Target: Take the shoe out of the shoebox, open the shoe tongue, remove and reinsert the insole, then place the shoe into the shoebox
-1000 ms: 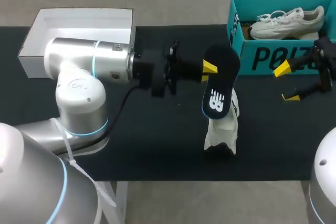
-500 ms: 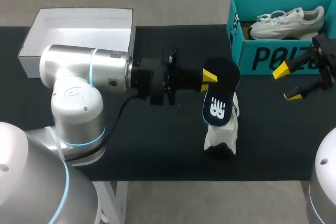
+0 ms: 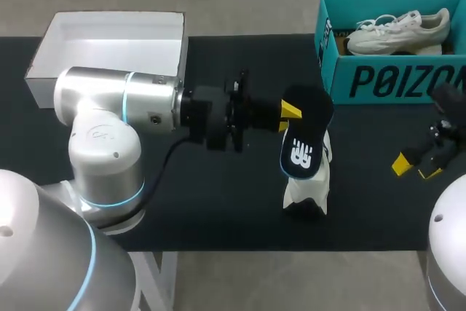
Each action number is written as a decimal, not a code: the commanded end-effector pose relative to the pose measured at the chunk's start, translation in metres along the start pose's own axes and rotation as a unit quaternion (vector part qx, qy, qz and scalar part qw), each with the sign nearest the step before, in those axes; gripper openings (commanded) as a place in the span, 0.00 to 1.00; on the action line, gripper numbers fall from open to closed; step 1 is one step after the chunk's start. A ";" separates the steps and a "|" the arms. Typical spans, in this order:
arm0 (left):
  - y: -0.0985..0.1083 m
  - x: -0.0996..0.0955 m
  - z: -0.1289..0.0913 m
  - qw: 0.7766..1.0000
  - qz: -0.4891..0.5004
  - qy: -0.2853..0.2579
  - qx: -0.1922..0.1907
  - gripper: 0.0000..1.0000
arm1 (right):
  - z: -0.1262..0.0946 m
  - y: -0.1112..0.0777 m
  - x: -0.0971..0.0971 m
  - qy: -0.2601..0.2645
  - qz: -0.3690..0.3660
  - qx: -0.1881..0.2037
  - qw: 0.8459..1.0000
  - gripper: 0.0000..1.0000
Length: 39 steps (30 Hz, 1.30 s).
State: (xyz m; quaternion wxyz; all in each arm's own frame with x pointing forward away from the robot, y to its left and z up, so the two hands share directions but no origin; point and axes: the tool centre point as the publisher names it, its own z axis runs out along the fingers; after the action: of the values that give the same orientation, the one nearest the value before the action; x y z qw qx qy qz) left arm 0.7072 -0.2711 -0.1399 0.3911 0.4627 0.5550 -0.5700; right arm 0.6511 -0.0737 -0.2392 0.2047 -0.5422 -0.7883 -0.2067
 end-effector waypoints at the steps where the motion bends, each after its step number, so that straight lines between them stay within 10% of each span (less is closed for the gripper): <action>1: 0.000 0.000 0.001 1.000 -0.002 0.003 0.000 0.00 | -0.028 -0.046 0.011 -0.037 -0.008 -0.081 0.996 1.00; 22: -0.006 0.009 -0.001 1.000 -0.012 0.009 0.007 0.00 | -0.105 -0.036 0.030 -0.085 -0.059 -0.115 0.988 1.00; 39: -0.011 0.016 0.004 1.000 -0.021 0.013 0.008 0.00 | -0.085 0.033 0.003 -0.039 -0.067 -0.070 0.995 1.00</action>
State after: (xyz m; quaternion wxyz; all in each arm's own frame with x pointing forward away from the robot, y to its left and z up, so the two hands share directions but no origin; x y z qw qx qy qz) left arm 0.6923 -0.2703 -0.1528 0.3675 0.4614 0.5635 -0.5784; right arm 0.6599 -0.1149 -0.1603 0.0947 -0.5169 -0.8062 -0.2718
